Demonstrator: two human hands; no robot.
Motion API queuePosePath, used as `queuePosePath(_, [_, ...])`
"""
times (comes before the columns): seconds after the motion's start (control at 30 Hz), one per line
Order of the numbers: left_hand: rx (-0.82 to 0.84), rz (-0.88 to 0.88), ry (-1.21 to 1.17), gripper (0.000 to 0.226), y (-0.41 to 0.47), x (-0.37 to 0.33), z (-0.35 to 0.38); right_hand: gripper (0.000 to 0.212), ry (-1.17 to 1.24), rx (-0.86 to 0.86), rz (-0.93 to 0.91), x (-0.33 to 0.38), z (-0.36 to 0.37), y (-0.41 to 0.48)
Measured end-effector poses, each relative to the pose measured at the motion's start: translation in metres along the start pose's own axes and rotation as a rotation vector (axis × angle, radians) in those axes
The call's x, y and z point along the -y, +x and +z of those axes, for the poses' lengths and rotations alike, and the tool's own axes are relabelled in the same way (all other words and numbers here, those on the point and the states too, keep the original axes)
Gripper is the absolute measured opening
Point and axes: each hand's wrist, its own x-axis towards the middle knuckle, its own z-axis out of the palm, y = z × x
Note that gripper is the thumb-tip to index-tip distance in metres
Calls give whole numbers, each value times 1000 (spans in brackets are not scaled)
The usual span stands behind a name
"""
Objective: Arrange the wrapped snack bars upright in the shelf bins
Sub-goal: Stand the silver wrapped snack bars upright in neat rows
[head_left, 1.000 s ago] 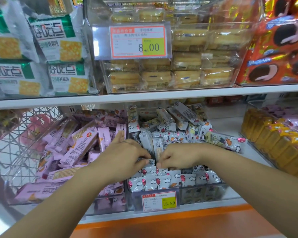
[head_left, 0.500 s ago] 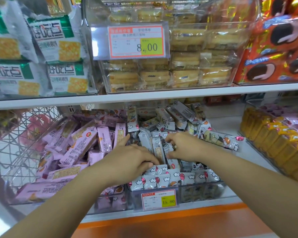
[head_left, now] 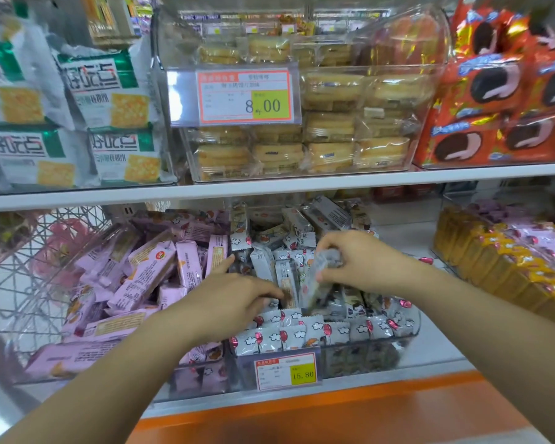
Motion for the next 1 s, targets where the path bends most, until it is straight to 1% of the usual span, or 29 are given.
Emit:
queuePosePath(0.07, [1,-10,1,31,0,0,0,32,68,-156,16,-1,-3,1])
queuePosePath(0.1, [1,-15,2,31,0,0,0,31,96,-194,12,-1,-4,0])
queuePosePath(0.3, [-3,-35,53,30,-2,-5,0,35,274,-148,32,1,2,3])
queuePosePath(0.37, [-2,-41,52,30,-4,-6,-1,34,283,-153,38,3,6,4])
queuePosePath(0.43, [1,-51,38,30,-5,-6,-1,32,301,-193,55,3,7,4])
queuePosePath(0.47, [1,-51,28,30,-6,-6,-2,29,377,-234,79,3,8,3])
queuePosePath(0.53, [0,-46,6,30,-8,-5,-2,21,672,-278,152,1,12,-1])
queuePosePath(0.57, [1,-44,2,31,-8,-5,-3,17,823,-272,179,1,14,-3])
queuePosePath(0.6, [2,-45,-5,32,-9,-5,-3,13,916,-253,187,0,18,-7])
queuePosePath(0.63, [3,-49,-20,33,-9,-5,-3,12,918,-223,174,-2,22,-9])
queuePosePath(0.67, [2,-53,-39,34,-10,-4,-3,13,845,-192,148,-4,26,-12])
queuePosePath(0.73, [-7,-59,-67,34,-11,-3,-2,15,591,-151,92,-8,32,-15])
queuePosePath(0.77, [-9,-59,-75,34,-11,-3,-1,16,501,-136,70,-8,33,-15])
queuePosePath(0.87, [-15,-50,-78,36,-12,-2,-1,19,367,-18,31,-7,32,-10])
queuePosePath(0.93, [-18,-45,-66,38,-11,-1,-2,32,272,125,33,-2,32,-7])
queuePosePath(1.0, [-23,-39,-62,39,-11,-2,-2,46,96,203,14,1,33,-3])
